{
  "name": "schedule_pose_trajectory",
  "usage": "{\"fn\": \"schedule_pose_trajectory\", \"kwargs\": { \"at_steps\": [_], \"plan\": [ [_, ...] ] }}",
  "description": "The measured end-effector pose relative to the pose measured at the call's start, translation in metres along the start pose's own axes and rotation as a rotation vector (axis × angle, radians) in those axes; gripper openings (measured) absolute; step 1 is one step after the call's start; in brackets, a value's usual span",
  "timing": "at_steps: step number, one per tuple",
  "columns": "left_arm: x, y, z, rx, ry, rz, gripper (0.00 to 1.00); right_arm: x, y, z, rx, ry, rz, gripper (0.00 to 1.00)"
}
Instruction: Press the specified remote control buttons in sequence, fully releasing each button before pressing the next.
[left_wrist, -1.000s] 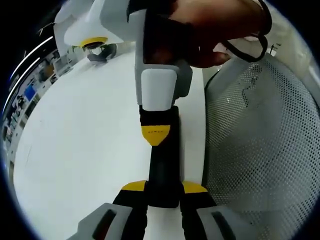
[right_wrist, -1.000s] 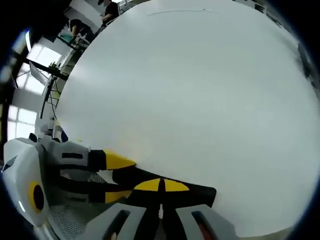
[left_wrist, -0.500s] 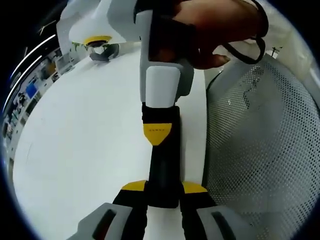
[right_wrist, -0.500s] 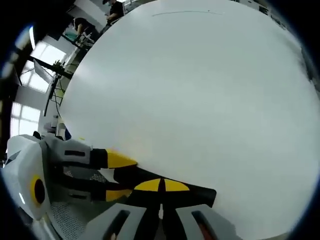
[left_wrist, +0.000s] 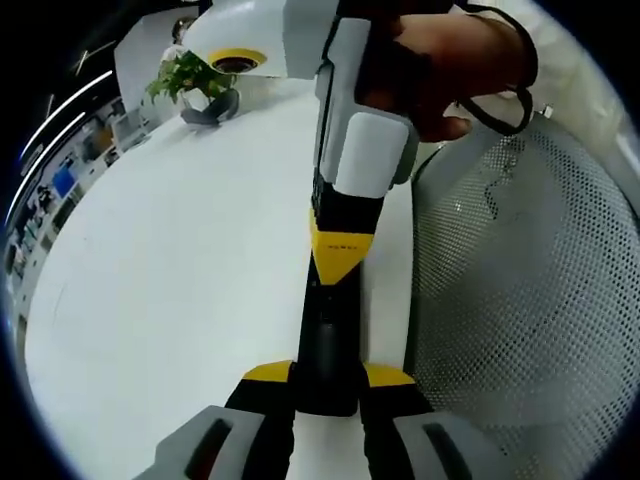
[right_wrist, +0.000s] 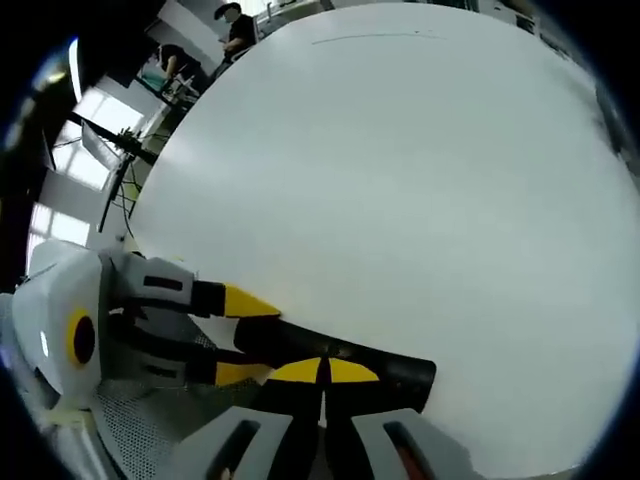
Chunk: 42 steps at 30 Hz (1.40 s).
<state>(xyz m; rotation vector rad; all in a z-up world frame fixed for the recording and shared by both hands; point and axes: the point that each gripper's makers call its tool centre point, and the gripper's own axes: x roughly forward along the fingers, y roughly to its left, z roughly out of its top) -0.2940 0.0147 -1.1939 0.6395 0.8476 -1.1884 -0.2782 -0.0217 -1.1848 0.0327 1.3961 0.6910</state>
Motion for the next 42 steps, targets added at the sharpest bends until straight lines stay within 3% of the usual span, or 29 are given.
{"fn": "schedule_pose_trajectory", "kwargs": {
  "at_steps": [10,19,28,34,42],
  "plan": [
    [-0.0002,-0.0003,-0.0001,-0.003,-0.002,0.0,0.24,0.0037,-0.0002,-0.0033,-0.011,0.029,-0.037,0.0],
    [0.0004,0.0003,-0.0005,-0.003,-0.002,0.0,0.25,0.0046,0.0002,-0.0011,-0.04,0.007,-0.093,0.0],
    [0.0002,0.0008,-0.0005,-0.009,-0.011,0.003,0.25,0.0045,-0.0024,0.001,0.046,-0.002,-0.085,0.0],
    [0.0007,0.001,-0.0005,-0.009,-0.01,0.002,0.24,0.004,-0.0045,0.0018,0.094,-0.044,-0.066,0.0],
    [0.0003,0.0006,-0.0004,-0.01,-0.015,0.003,0.24,0.0014,-0.0046,-0.0014,0.201,-0.091,0.008,0.0]
  ]
}}
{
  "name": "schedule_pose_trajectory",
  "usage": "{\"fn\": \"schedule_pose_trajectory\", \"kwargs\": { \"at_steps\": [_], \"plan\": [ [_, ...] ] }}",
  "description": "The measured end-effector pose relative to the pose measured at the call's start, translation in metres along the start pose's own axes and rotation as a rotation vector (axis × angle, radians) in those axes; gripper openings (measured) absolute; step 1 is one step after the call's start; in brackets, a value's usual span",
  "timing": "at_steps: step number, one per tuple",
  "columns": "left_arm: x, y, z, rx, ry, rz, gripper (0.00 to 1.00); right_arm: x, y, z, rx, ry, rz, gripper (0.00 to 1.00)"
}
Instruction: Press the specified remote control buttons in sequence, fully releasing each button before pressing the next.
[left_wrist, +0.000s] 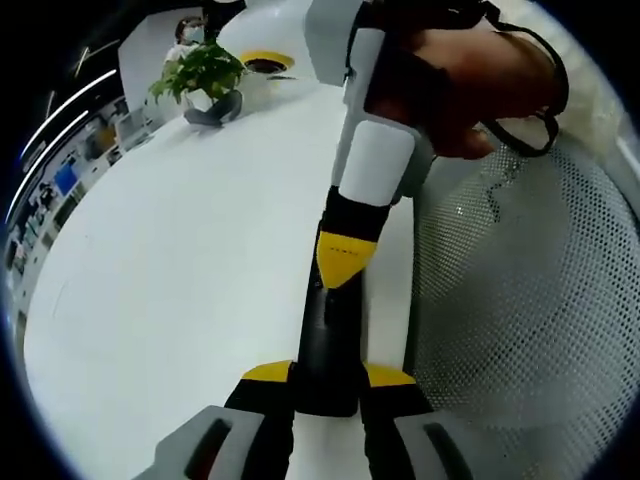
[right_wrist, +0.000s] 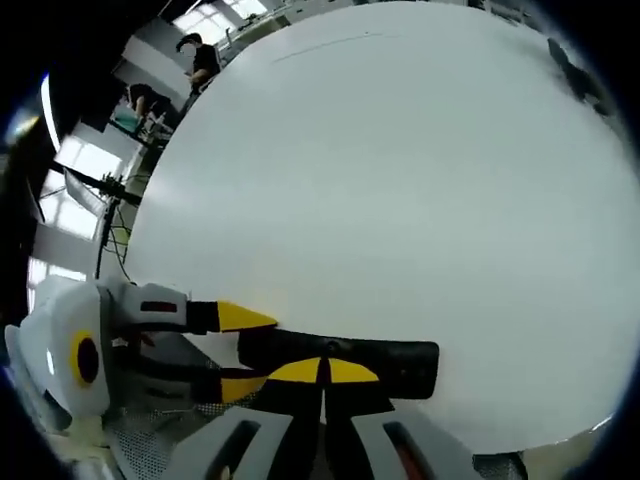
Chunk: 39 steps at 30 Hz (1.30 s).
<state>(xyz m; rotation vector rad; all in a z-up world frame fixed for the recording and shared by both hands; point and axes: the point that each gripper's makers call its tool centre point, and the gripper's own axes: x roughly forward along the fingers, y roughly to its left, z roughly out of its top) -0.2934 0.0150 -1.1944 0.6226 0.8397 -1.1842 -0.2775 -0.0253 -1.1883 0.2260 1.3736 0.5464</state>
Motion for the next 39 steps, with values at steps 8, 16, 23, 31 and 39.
{"fn": "schedule_pose_trajectory", "kwargs": {
  "at_steps": [8,16,23,31,39],
  "plan": [
    [0.0,0.0,0.0,-0.001,-0.001,0.0,0.24,-0.003,0.002,-0.006,-0.032,0.018,-0.012,0.0],
    [-0.001,0.0,0.001,-0.004,-0.007,0.001,0.24,-0.002,0.003,-0.012,-0.054,0.041,-0.027,0.0],
    [0.0,0.0,0.001,-0.001,-0.007,-0.001,0.25,0.0,0.004,-0.013,-0.111,0.059,-0.058,0.0],
    [0.0,-0.001,0.001,-0.002,-0.012,-0.004,0.25,0.001,0.004,-0.014,-0.188,0.079,-0.106,0.0],
    [0.0,0.0,0.001,-0.002,-0.012,-0.003,0.25,0.001,0.001,-0.014,-0.19,0.077,-0.095,0.0]
  ]
}}
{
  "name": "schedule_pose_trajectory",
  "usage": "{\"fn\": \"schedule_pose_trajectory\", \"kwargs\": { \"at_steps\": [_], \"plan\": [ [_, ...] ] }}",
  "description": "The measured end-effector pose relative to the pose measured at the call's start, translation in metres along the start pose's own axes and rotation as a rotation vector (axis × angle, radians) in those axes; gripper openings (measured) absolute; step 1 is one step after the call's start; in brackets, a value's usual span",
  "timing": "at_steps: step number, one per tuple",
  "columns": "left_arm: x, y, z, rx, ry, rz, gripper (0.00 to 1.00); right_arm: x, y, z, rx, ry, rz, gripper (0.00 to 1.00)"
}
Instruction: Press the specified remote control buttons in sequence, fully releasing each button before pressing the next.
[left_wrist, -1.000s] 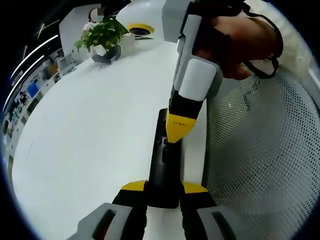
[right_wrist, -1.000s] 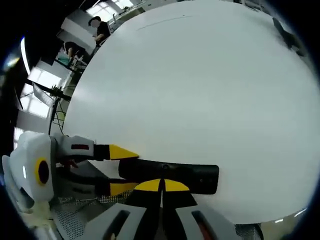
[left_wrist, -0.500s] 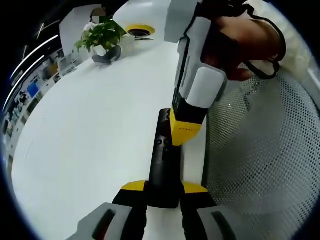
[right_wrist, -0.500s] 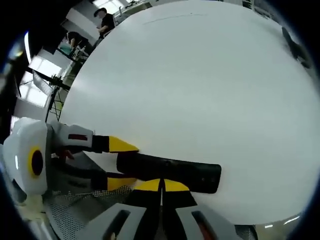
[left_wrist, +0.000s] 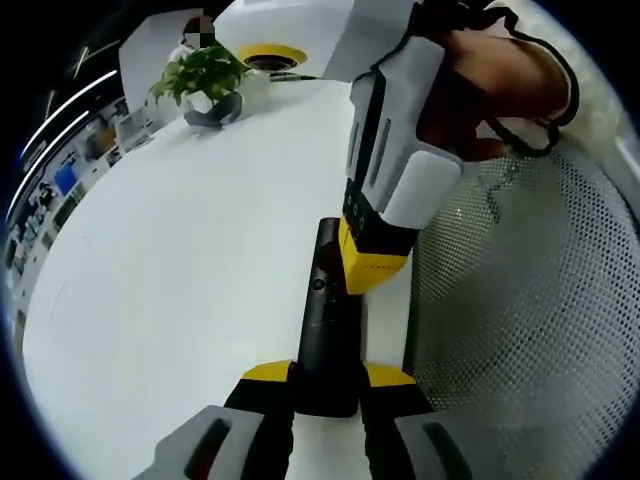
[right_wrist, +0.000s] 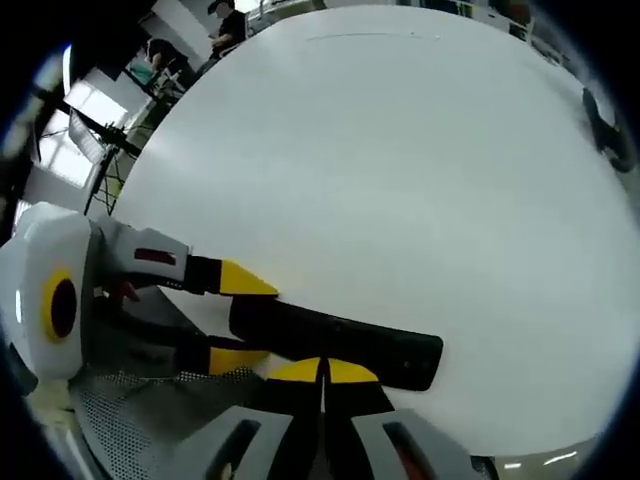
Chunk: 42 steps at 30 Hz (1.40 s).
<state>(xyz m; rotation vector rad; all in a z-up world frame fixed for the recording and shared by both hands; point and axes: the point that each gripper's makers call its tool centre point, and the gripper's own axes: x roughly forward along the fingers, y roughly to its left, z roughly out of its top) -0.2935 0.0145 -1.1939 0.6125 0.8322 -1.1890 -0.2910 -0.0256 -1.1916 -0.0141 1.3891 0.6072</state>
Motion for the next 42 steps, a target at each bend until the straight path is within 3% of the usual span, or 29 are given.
{"fn": "schedule_pose_trajectory", "kwargs": {
  "at_steps": [4,9,19,27,42],
  "plan": [
    [0.0,0.0,0.0,0.001,0.004,0.0,0.25,0.001,0.0,-0.001,0.059,-0.009,0.028,0.0],
    [0.0,0.0,0.0,0.0,0.003,0.001,0.25,0.001,0.001,-0.001,0.03,-0.018,0.022,0.0],
    [0.0,0.0,0.0,-0.007,-0.003,0.008,0.25,-0.002,0.002,0.0,0.102,-0.028,0.071,0.0],
    [0.0,0.0,0.0,-0.005,-0.001,0.007,0.25,-0.005,0.011,0.013,0.094,-0.082,0.11,0.0],
    [0.0,-0.001,0.0,-0.002,0.001,0.001,0.25,0.002,0.01,0.013,0.072,-0.058,0.096,0.0]
  ]
}}
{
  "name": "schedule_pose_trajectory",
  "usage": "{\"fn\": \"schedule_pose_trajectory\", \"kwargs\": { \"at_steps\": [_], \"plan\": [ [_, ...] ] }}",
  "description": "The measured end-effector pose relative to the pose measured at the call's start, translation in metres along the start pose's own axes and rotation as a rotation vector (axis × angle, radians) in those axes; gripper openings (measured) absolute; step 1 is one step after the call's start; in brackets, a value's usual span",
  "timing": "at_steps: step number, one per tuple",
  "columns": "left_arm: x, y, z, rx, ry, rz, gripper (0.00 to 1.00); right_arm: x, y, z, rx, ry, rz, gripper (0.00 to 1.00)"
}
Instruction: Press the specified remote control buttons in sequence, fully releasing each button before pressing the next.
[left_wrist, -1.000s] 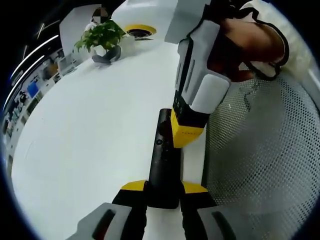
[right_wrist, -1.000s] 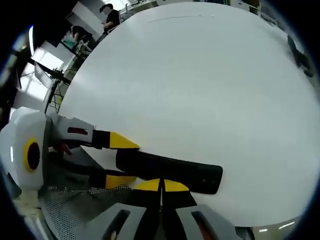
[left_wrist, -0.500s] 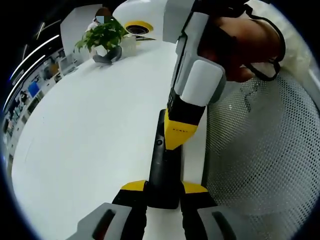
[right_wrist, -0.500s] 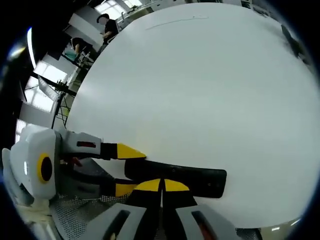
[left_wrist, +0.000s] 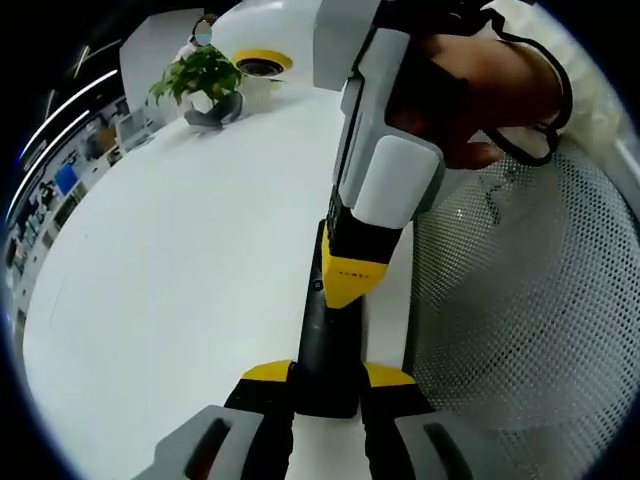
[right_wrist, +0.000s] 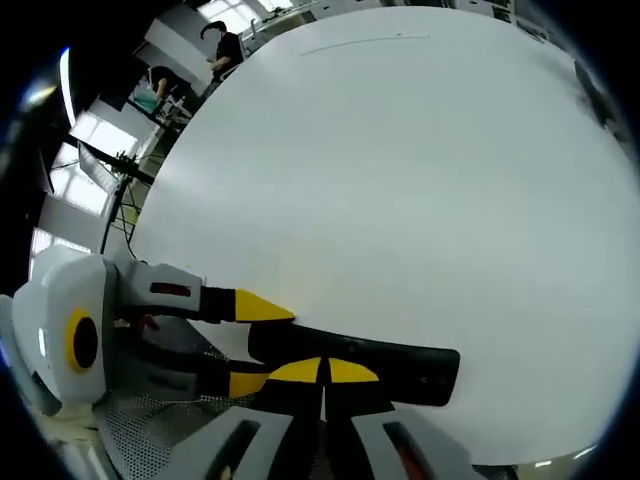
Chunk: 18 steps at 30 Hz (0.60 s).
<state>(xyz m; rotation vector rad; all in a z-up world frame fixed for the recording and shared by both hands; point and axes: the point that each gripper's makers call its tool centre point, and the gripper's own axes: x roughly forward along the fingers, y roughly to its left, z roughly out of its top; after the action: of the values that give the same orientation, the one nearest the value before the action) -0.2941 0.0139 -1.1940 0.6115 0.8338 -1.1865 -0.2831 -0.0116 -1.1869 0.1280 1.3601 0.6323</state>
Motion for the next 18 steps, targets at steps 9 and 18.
{"fn": "schedule_pose_trajectory", "kwargs": {
  "at_steps": [9,18],
  "plan": [
    [0.0002,-0.0003,0.0007,0.005,0.01,-0.002,0.25,0.0027,0.0,0.0013,-0.036,0.009,-0.048,0.0],
    [0.0005,-0.0002,0.0008,0.008,0.019,-0.002,0.25,0.0021,-0.001,0.0013,-0.029,-0.008,-0.04,0.0]
  ]
}}
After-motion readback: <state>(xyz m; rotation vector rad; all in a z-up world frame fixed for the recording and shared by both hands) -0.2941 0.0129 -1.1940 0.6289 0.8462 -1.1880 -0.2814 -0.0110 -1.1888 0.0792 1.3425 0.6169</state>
